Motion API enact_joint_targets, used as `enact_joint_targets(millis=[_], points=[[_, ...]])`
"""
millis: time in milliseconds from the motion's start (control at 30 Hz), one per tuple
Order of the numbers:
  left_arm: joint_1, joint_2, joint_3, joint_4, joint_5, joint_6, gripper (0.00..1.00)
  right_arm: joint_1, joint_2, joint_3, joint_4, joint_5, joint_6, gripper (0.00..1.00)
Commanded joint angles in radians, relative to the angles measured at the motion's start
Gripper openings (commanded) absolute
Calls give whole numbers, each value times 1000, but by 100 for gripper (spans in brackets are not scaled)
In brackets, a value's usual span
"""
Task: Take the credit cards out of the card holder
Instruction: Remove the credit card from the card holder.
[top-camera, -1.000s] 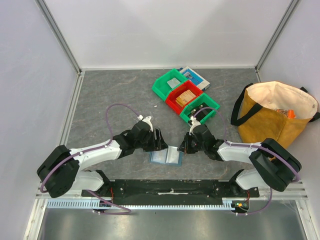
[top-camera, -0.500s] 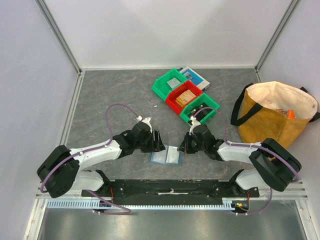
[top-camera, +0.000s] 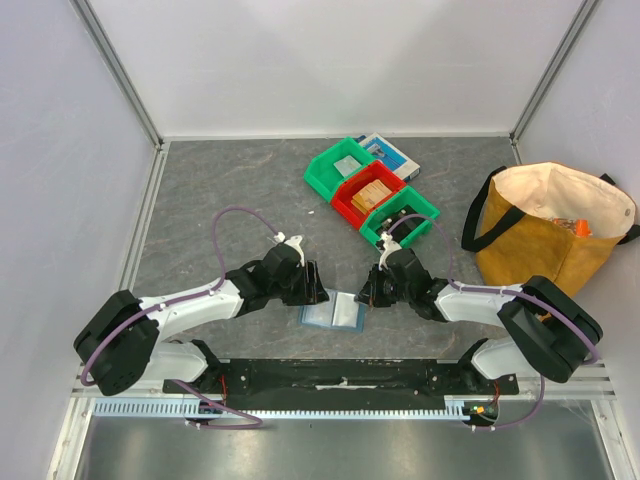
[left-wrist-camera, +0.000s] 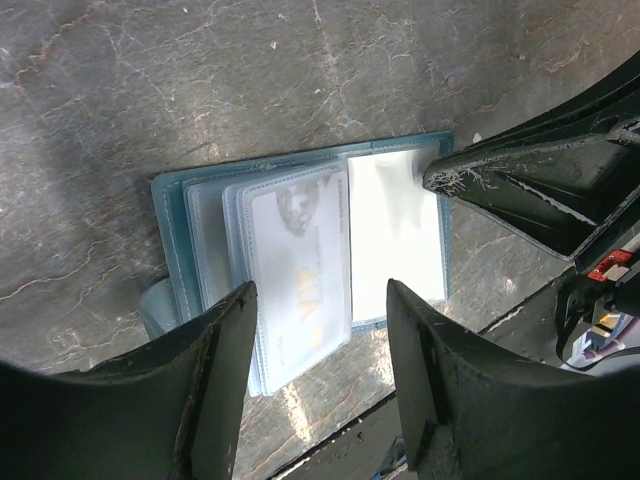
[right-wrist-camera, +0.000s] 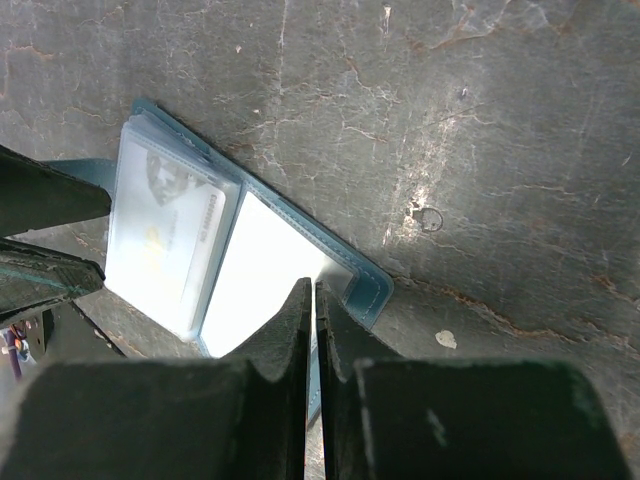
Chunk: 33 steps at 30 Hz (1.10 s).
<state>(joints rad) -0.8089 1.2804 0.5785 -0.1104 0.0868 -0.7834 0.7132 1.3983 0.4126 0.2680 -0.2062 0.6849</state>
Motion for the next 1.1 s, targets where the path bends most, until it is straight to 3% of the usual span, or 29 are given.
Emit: enact_joint_targets(millis=[0, 533, 900, 1067], points=[[-1, -3, 18, 29, 39, 32, 60, -3, 13, 8, -21, -7, -8, 10], [-27, 5, 44, 106, 145, -23, 56, -4, 14, 9, -7, -21, -10, 10], [-56, 22, 55, 172, 168, -47, 48, -3, -1, 0, 19, -32, -5, 10], [-58, 45, 60, 170, 166, -45, 48, -4, -47, -6, 36, -59, -11, 23]])
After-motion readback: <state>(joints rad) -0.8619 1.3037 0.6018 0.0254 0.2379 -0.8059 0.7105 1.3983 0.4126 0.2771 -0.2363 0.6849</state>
